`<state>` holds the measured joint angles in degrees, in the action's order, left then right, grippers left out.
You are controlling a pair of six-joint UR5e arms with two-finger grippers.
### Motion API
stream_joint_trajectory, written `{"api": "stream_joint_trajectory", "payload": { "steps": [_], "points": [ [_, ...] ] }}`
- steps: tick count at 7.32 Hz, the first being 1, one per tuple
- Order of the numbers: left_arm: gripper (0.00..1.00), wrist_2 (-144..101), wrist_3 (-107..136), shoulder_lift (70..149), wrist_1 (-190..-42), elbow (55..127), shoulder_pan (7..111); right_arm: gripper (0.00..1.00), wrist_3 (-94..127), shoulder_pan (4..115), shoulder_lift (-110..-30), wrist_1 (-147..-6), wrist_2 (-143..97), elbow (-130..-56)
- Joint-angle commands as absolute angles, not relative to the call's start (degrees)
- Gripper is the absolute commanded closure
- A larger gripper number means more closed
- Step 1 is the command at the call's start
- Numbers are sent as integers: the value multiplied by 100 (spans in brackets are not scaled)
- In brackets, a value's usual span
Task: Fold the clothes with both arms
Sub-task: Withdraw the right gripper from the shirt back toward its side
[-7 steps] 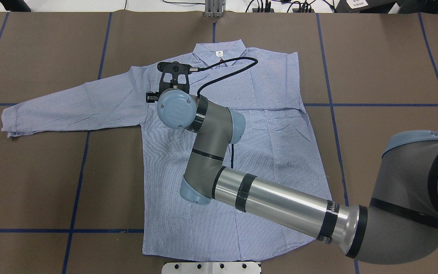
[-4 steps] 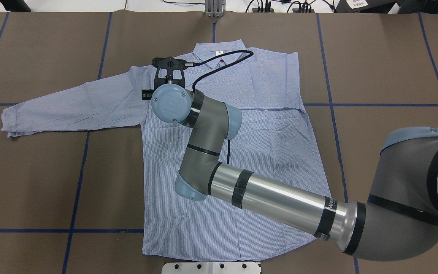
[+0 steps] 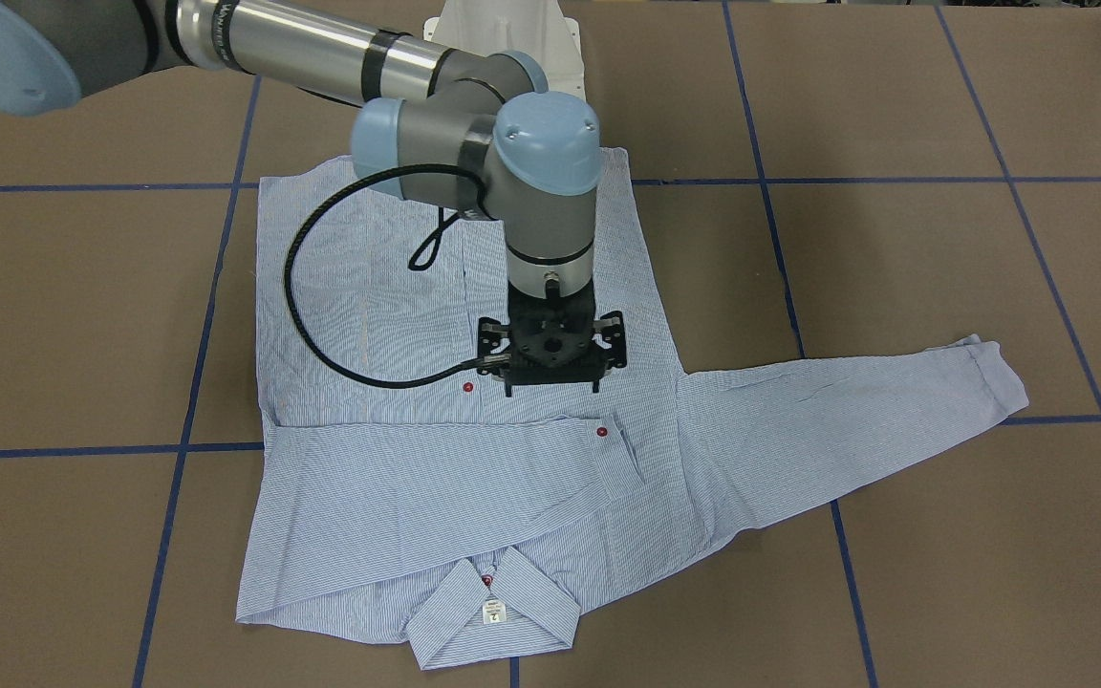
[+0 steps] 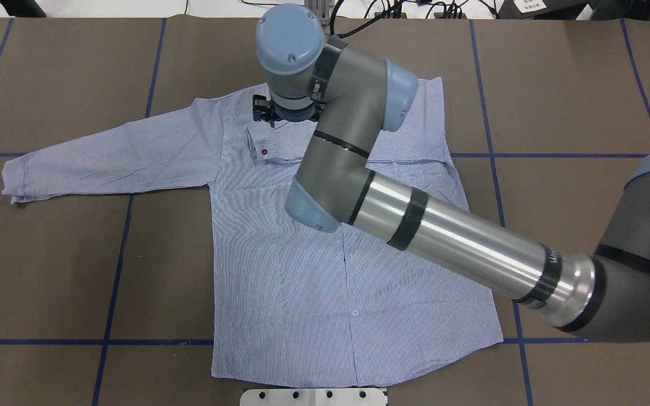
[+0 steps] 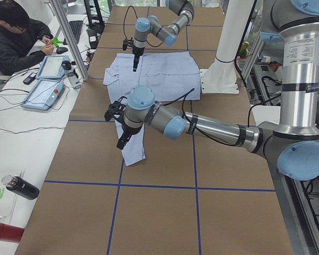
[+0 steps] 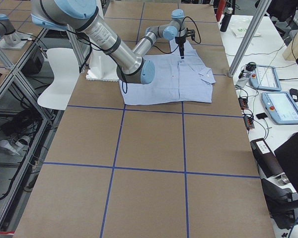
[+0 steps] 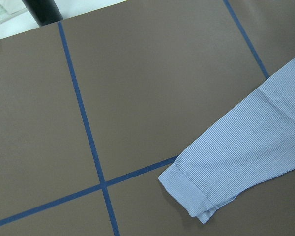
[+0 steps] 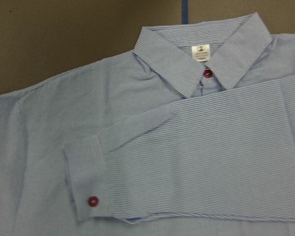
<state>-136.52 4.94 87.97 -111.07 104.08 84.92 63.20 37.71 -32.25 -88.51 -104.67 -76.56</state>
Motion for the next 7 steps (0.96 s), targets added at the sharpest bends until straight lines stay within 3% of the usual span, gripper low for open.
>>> {"api": "stream_joint_trajectory", "payload": {
  "steps": [1,3,5,7],
  "points": [
    [0,-13632,1278,8929,-12254,9628,8262,0,4798,4689,-4992,-9630,-11570,-9773],
    [0,-13405,1835,8956,-13408,8915,8008,0,3077,5533,-6234,-10140,-11881,-10911],
    [0,-12966,2509,8956,-13526,8815,7534,0,1511,6560,-7586,-10117,-12706,-11397],
    [0,-12684,3588,8851,-14156,8737,7122,0,181,7388,-8452,-10116,-13007,-11470]
  ]
}}
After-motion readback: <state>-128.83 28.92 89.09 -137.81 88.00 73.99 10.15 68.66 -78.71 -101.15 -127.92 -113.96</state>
